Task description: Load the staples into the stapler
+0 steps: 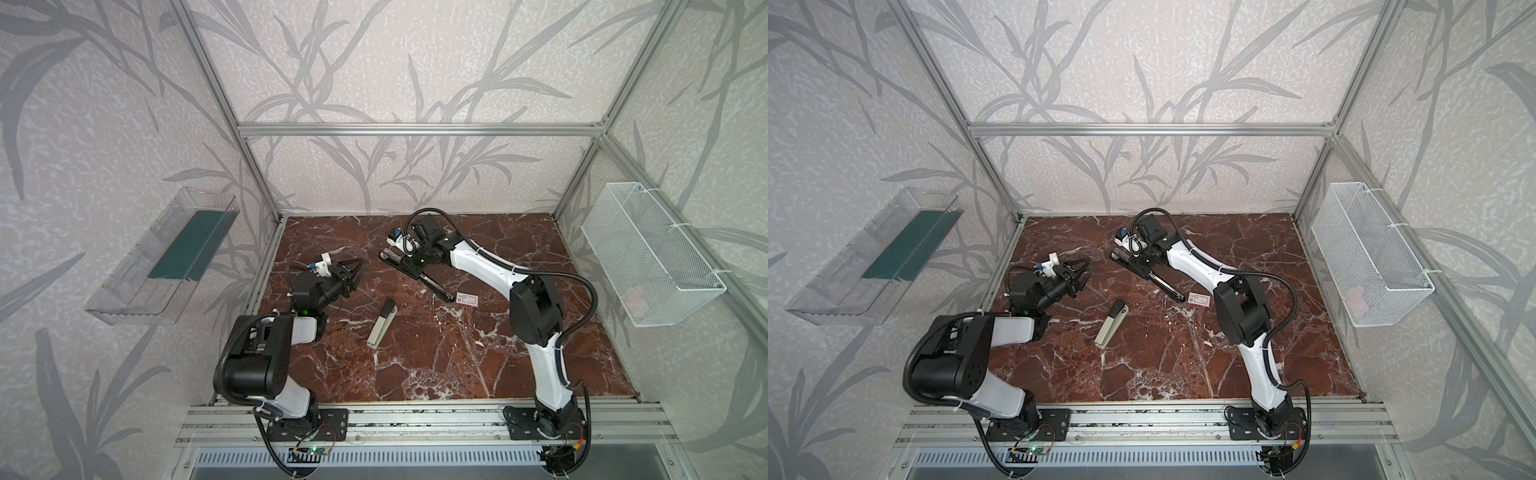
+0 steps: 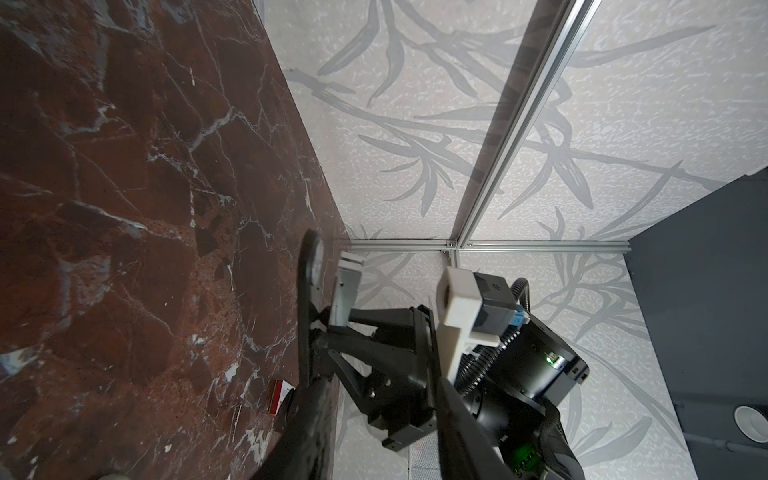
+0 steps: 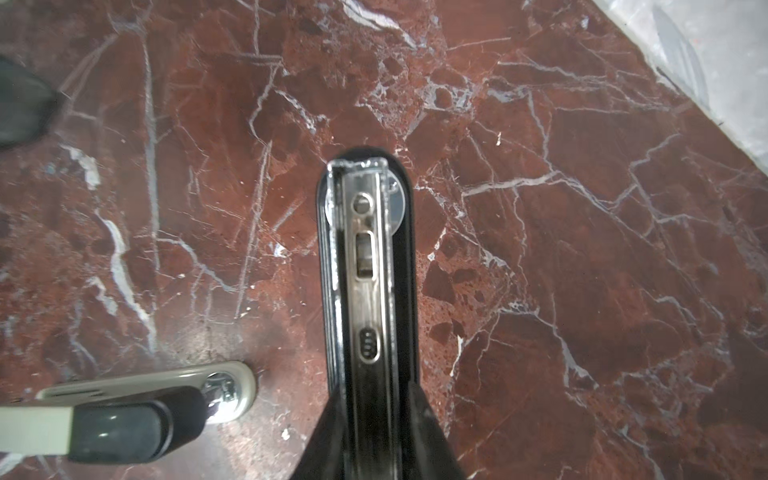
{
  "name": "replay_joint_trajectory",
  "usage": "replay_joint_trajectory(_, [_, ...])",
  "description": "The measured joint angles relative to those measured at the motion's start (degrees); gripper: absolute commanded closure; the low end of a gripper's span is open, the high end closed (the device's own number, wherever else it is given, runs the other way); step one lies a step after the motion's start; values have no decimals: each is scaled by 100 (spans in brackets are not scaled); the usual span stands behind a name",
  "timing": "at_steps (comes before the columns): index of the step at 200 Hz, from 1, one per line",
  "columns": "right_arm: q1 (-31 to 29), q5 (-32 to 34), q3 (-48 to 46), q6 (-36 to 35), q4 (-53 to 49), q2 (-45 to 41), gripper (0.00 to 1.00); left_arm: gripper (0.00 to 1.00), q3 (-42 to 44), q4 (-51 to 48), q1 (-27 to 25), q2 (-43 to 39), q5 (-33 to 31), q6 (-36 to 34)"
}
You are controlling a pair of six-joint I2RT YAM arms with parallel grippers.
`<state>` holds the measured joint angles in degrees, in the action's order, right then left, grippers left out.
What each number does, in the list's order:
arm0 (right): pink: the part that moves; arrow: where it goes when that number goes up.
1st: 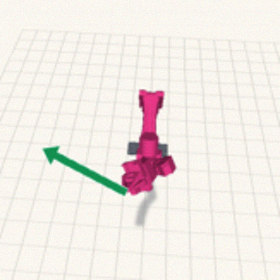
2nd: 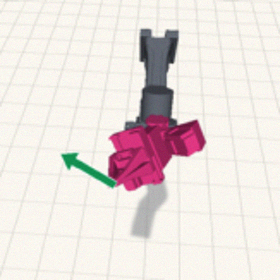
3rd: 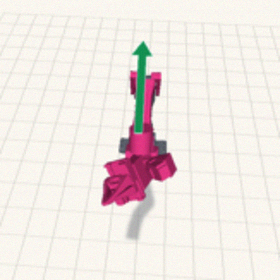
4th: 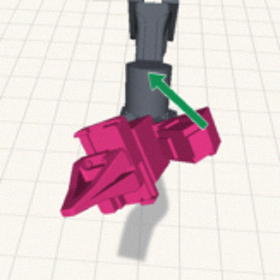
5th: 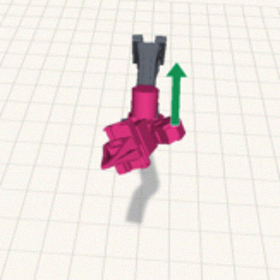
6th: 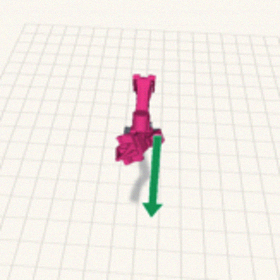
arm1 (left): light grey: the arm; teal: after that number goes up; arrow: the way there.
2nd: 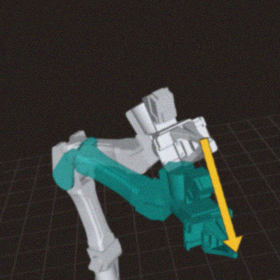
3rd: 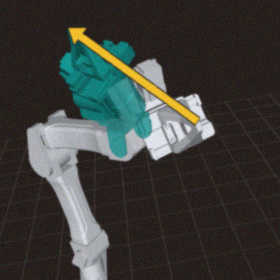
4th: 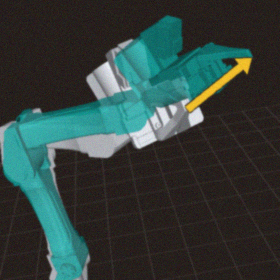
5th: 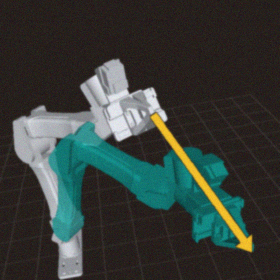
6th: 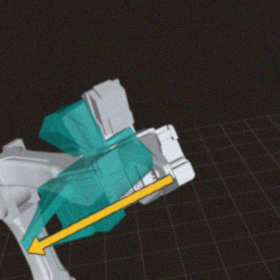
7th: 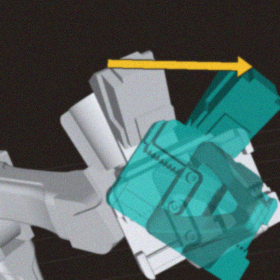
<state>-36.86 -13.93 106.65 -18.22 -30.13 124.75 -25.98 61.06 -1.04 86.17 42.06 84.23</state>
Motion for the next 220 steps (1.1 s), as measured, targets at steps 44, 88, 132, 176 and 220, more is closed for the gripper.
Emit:
replay_joint_trajectory(44, [-240, 256, 640, -782, -323, 822, 100, 53, -275, -2743, 0, -1639, -289, -1311])
replay_joint_trajectory(88, [-446, 400, 1462, -1128, -728, 1532, 95, 51, -505, -4822, 0, -2494, -656, -2306])
replay_joint_trajectory(132, [-452, 516, 2087, -1016, -1137, 1869, 59, 44, -516, -6142, -105, -2514, -859, -2905])
replay_joint_trajectory(176, [-208, 192, 2061, -400, -1176, 1655, 52, 35, -1003, -7136, -758, -2391, -1224, -3705])
replay_joint_trajectory(220, [201, 17, 179, 564, -575, 42, 52, 33, -2000, -8050, -1805, -1624, -1888, -4658])
